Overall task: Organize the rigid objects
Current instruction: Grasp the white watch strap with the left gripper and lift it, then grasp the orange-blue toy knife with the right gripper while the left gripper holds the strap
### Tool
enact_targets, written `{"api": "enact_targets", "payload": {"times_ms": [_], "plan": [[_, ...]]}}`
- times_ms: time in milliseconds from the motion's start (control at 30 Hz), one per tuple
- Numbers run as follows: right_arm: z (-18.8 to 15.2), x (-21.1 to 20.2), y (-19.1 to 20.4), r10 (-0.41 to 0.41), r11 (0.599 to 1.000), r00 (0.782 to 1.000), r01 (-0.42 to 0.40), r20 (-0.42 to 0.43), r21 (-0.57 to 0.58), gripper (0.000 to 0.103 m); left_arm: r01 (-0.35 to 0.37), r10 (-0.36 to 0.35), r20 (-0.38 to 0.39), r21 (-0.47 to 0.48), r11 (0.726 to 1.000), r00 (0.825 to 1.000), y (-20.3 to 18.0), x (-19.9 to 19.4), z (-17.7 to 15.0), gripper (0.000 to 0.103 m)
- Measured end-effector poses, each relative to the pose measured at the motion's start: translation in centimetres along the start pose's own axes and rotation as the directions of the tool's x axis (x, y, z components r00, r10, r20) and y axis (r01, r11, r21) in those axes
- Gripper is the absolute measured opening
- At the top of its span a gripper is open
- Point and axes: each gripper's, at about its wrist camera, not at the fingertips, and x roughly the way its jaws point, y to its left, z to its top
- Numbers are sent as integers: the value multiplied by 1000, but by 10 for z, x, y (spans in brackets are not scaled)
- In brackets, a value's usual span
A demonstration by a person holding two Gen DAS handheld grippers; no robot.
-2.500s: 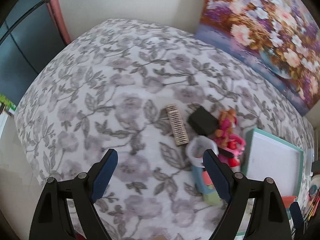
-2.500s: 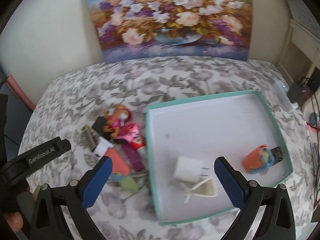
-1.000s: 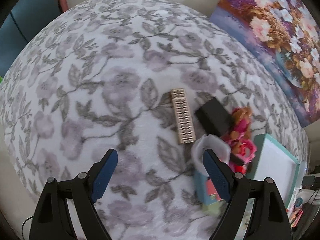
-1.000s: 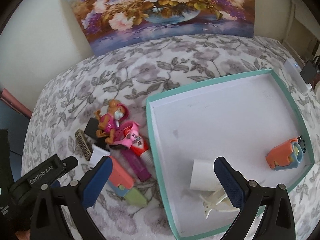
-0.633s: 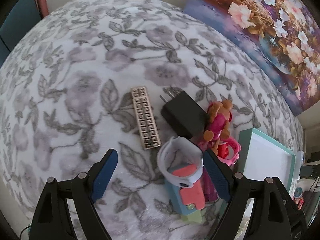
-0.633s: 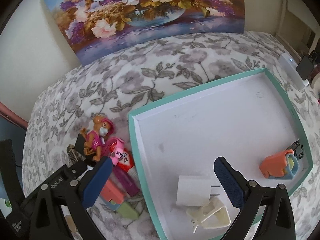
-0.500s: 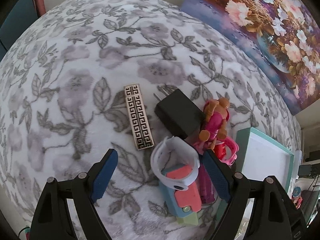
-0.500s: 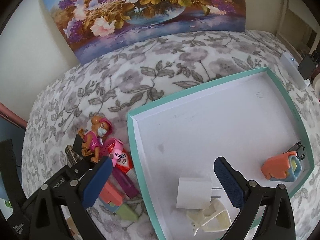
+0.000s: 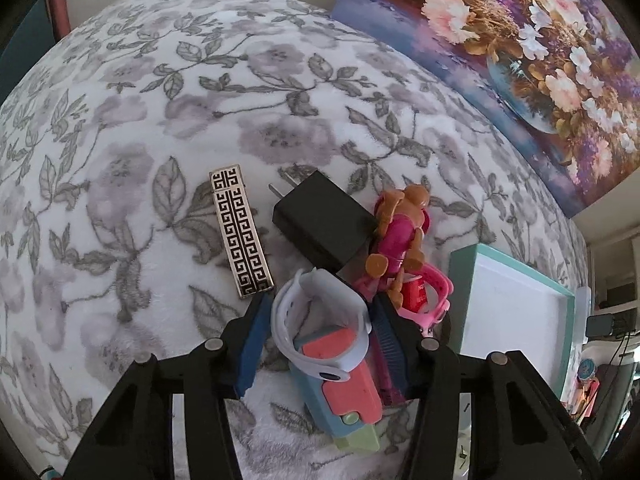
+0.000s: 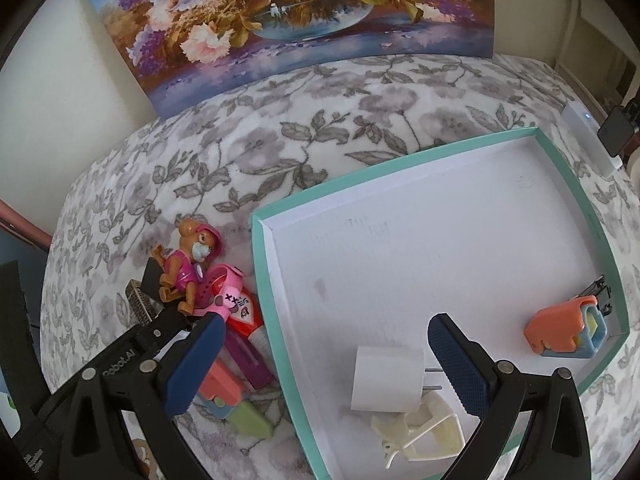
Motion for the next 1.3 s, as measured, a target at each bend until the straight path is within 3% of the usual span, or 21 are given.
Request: {"api": "enact_targets", "payload": {"times_ms": [400, 667, 967, 1300], "plan": [[-5, -3, 15, 13, 998, 1000, -13, 9, -66, 103, 13, -11, 33, -73, 997, 999, 22, -25, 1, 54], [-15, -4, 41, 44, 986, 999, -41, 16, -164, 101, -52, 73, 110, -178, 983, 991, 55, -59, 6, 54], [-38, 5, 83, 102, 942, 995, -101, -16, -321, 84, -79, 115, 126, -257, 963, 985, 83, -74, 0, 54], [-55, 27, 96, 91, 921, 993, -112, -74, -373, 69, -54, 94, 119, -301, 952, 988, 97, -75, -3, 54]]}}
